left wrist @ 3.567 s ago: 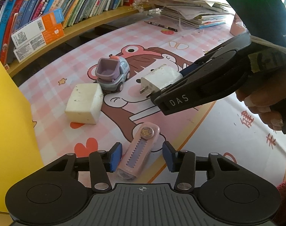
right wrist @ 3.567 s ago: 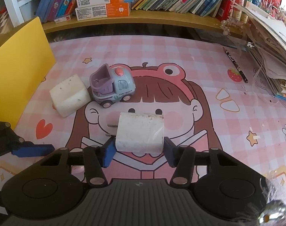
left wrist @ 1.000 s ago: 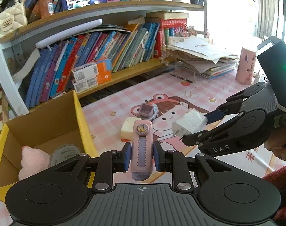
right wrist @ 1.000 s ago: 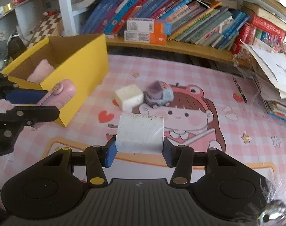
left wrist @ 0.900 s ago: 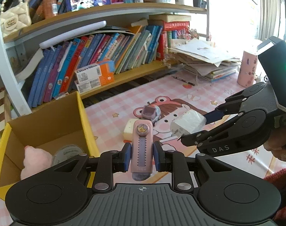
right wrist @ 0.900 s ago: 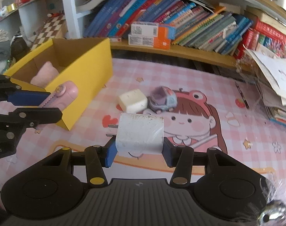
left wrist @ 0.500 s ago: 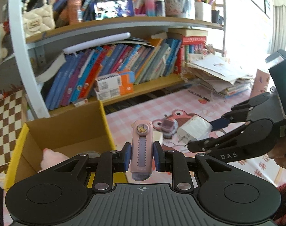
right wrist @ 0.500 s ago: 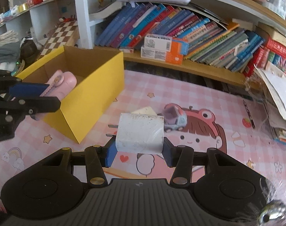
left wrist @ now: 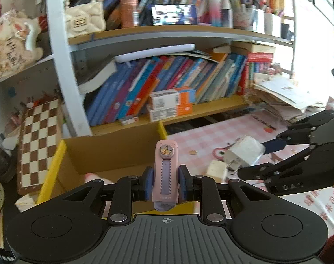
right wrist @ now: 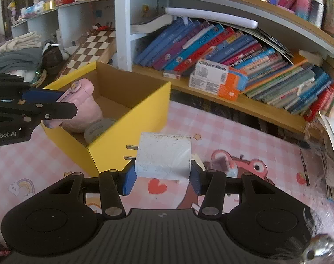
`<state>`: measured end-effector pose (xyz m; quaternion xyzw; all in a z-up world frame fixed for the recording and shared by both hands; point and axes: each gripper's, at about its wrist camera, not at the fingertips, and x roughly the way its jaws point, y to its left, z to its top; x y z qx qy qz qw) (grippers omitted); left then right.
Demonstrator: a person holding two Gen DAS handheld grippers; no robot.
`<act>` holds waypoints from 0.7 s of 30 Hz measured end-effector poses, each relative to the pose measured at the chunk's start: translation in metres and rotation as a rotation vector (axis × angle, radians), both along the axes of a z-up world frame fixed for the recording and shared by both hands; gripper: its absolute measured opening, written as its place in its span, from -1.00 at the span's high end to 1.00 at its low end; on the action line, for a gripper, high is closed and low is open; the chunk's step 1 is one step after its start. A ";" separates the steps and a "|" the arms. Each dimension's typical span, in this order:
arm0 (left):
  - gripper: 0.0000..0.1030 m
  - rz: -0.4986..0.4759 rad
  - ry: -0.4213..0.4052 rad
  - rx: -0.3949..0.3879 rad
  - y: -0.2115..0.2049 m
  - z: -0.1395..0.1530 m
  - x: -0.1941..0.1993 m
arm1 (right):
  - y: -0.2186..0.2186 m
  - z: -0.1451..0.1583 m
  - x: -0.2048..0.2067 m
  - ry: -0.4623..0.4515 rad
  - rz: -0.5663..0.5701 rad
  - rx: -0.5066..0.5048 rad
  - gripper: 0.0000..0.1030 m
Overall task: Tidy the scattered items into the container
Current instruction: 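Lift the knife with the left tool while the right tool carries the charger toward the box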
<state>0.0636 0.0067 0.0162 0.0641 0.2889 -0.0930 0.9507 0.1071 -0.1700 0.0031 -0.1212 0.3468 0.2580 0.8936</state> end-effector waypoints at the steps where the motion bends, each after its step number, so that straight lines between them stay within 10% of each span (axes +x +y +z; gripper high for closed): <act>1: 0.55 0.011 0.000 0.001 0.003 0.000 0.001 | 0.003 0.001 0.002 -0.002 0.007 -0.001 0.08; 21: 0.55 0.121 0.046 0.029 0.038 -0.014 0.029 | 0.052 0.016 0.044 -0.069 0.136 0.009 0.08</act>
